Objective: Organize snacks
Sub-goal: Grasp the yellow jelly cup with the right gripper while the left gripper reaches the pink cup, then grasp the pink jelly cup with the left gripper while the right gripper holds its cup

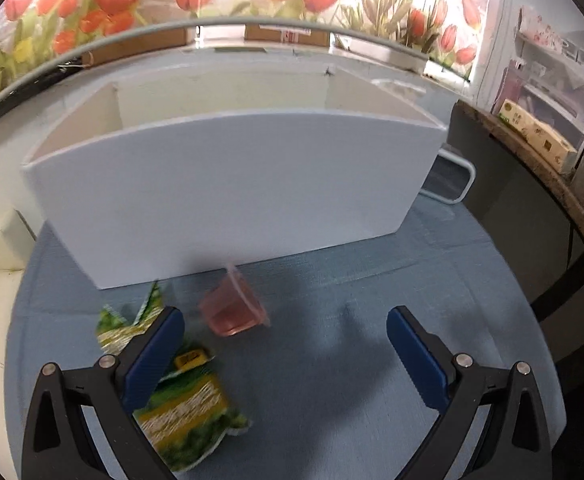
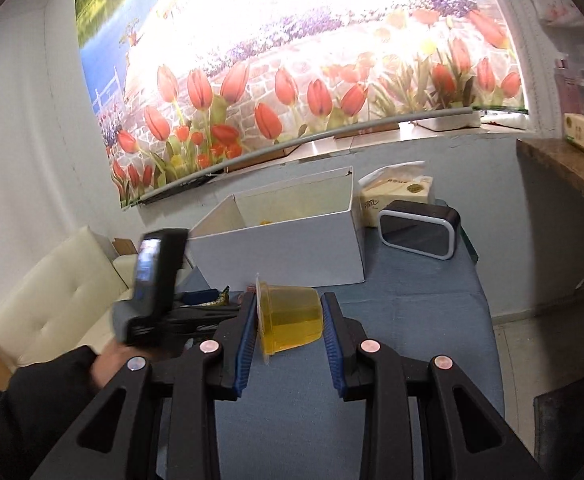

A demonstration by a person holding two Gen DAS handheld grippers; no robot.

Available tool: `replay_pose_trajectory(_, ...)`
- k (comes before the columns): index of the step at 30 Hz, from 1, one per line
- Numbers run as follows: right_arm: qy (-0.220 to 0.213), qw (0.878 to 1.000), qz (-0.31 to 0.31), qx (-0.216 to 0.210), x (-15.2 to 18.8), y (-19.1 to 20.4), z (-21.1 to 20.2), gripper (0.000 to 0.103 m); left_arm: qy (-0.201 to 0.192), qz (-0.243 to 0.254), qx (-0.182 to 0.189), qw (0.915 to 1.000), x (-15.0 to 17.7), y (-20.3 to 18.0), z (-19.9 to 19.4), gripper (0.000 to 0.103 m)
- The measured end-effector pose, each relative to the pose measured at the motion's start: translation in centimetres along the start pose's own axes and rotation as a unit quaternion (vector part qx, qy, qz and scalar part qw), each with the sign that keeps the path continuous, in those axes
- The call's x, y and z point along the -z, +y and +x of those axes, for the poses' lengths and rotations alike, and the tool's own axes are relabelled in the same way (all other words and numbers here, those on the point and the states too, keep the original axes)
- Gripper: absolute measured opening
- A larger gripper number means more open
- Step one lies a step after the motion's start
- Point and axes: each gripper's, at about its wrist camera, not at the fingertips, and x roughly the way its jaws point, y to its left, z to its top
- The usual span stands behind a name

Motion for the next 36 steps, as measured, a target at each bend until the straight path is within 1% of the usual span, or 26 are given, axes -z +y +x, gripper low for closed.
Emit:
replay_pose_trajectory(4,0.001,1.000,-0.001,0.002,0.3,-0.2,-0.3,0.034,0.017,0.005,-0.018,0.9997,0.1,0.1,2.0,0.103)
replay_pose_trajectory(7,0.005,1.000,-0.002,0.000,0.4,-0.2,-0.2,0.034,0.021,0.001,-0.027,0.9994,0.3,0.7,2.9,0.103)
replay_pose_trajectory(8,0.007,1.000,-0.002,0.000,0.5,-0.2,-0.1,0.034,0.021,0.000,-0.028,0.9994,0.3,0.8,3.0,0.102)
replay_pose_trajectory(10,0.008,1.000,-0.001,-0.002,0.7,-0.1,0.0,0.034,0.018,-0.004,-0.027,0.9995,0.2,1.1,3.3,0.096)
replay_pose_trajectory(11,0.009,1.000,0.001,-0.003,0.7,-0.1,0.1,0.034,0.017,-0.002,-0.028,0.9995,0.2,1.1,3.3,0.080)
replay_pose_trajectory(12,0.009,1.000,0.001,-0.003,0.8,-0.1,0.1,0.034,0.025,0.000,-0.029,0.9993,0.0,1.2,3.6,0.057)
replay_pose_trajectory(13,0.010,1.000,0.002,-0.005,0.9,-0.1,0.2,0.034,0.025,0.000,-0.035,0.9991,-0.1,1.4,3.7,0.052)
replay_pose_trajectory(14,0.011,1.000,0.003,-0.006,0.9,-0.1,0.2,0.034,0.025,-0.002,-0.026,0.9994,-0.2,1.6,3.7,0.040)
replay_pose_trajectory(18,0.014,1.000,0.002,-0.008,1.2,0.2,0.4,0.034,0.028,-0.009,-0.007,0.9996,-0.5,1.9,3.7,0.040)
replay_pose_trajectory(25,0.020,1.000,0.003,-0.014,1.5,0.4,0.7,0.034,0.004,-0.006,0.003,1.0000,-0.4,1.8,1.9,0.039)
replay_pose_trajectory(28,0.019,1.000,0.003,-0.015,1.6,0.6,0.6,0.034,-0.012,0.000,0.006,0.9999,0.2,1.7,-0.2,0.035)
replay_pose_trajectory(31,0.022,1.000,0.006,-0.016,1.6,0.5,0.8,0.034,-0.031,0.008,0.008,0.9995,0.9,1.3,-2.6,0.034)
replay_pose_trajectory(36,0.030,0.999,0.007,-0.022,1.7,1.0,1.6,0.034,-0.049,0.007,0.030,0.9983,2.1,0.7,-6.2,0.034)
